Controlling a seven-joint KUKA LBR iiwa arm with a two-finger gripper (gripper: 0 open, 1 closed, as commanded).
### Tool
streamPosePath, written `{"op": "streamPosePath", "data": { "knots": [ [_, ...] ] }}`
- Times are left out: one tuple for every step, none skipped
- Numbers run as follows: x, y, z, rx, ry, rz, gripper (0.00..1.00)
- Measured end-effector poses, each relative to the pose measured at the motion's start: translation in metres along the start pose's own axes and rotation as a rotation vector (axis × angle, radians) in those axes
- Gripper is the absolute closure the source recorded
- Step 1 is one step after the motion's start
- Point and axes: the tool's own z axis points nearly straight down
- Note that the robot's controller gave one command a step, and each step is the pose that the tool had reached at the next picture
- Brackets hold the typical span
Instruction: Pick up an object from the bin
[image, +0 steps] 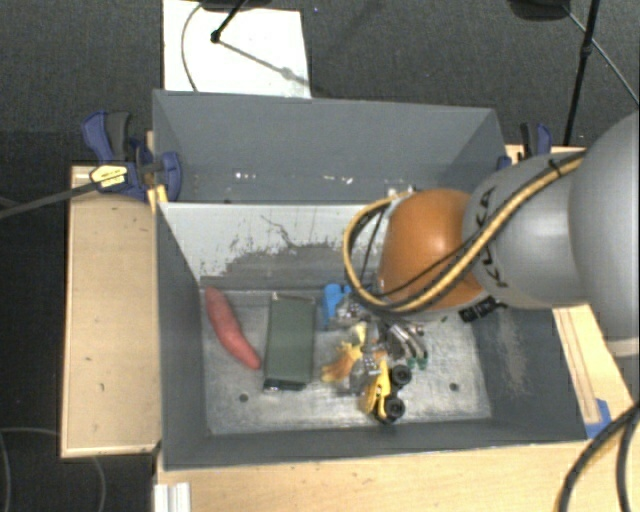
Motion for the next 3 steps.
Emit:
{"op": "streamPosePath", "data": {
  "knots": [
    [0.049, 0.004, 0.009, 0.001, -0.003, -0.235, 1.0],
    [0.049, 0.004, 0.009, 0.001, -0.003, -0.235, 1.0],
    [0.038, 0.008, -0.143, 0.001, -0.004, -0.272, 1.0]
  ]
}}
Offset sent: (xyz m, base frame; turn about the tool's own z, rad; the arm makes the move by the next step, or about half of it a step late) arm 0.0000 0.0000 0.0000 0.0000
